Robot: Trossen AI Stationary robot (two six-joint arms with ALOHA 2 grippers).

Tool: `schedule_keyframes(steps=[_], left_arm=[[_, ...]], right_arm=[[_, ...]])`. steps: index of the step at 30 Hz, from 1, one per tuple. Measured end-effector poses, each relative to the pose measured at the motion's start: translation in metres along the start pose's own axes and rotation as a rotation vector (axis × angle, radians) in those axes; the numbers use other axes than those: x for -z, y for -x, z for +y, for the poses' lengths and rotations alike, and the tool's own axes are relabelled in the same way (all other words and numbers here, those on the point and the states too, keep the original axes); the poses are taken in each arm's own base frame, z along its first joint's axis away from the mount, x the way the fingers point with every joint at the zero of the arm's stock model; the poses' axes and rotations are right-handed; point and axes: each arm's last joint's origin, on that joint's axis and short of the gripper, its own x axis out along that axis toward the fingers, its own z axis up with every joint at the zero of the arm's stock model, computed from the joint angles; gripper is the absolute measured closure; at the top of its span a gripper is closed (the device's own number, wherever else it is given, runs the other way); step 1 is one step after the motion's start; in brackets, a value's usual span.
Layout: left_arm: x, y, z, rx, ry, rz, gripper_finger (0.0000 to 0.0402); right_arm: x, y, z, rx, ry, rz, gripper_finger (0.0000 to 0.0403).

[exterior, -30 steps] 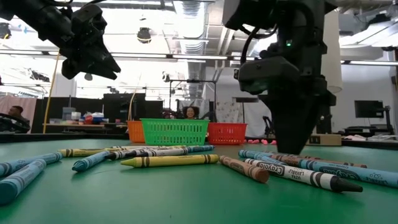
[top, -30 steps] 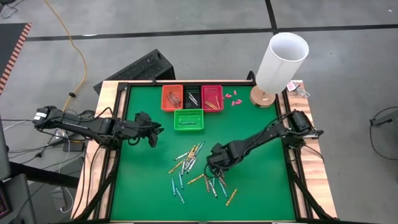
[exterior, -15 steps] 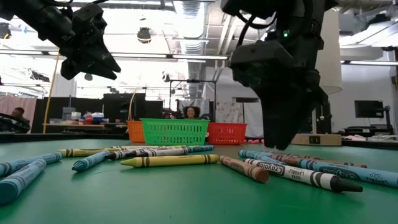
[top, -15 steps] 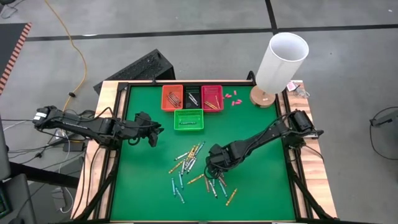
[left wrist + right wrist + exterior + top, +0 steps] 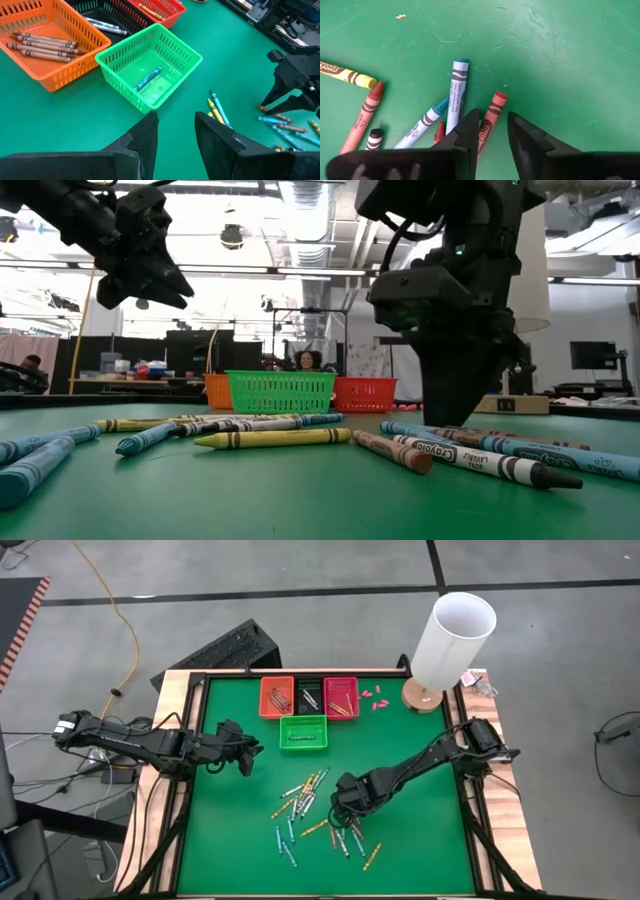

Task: Sort crayons
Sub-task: Put a red crayon in the orange basket

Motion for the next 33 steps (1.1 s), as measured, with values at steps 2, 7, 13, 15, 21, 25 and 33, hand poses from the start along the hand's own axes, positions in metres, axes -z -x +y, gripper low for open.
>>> schedule_keyframes(steps=[2,7,13,15,21,25,33], left_arm=[[0.0,0.0,0.0,-0.001,0.001,0.001,0.0283],[0.0,0.0,0.0,-0.001,0.001,0.001,0.0283],[0.0,0.0,0.0,-0.001,0.001,0.002,0.0283],[0.0,0.0,0.0,-0.001,0.001,0.002,0.0283],[0.0,0.0,0.0,-0.001,-0.001,0.002,0.0283],[0.0,0.0,0.0,-0.001,0.0,0.002,0.0283],[0.0,0.0,0.0,-0.004,0.0,-0.001,0.0283]], right_arm=[[0.0,0.0,-0.001,0.005,0.0,0.002,0.0307],[0.0,0.0,-0.001,0.015,-0.001,0.002,0.0362],[-0.002,0.001,-0.002,0.029,-0.006,-0.028,0.0396],[-0.002,0.001,-0.003,0.034,-0.006,-0.033,0.0396],[-0.011,0.007,0.001,0.065,0.042,-0.083,0.04],[-0.026,0.016,0.003,0.085,0.094,-0.136,0.0401],[-0.062,0.038,0.011,0.046,0.231,-0.222,0.0402]])
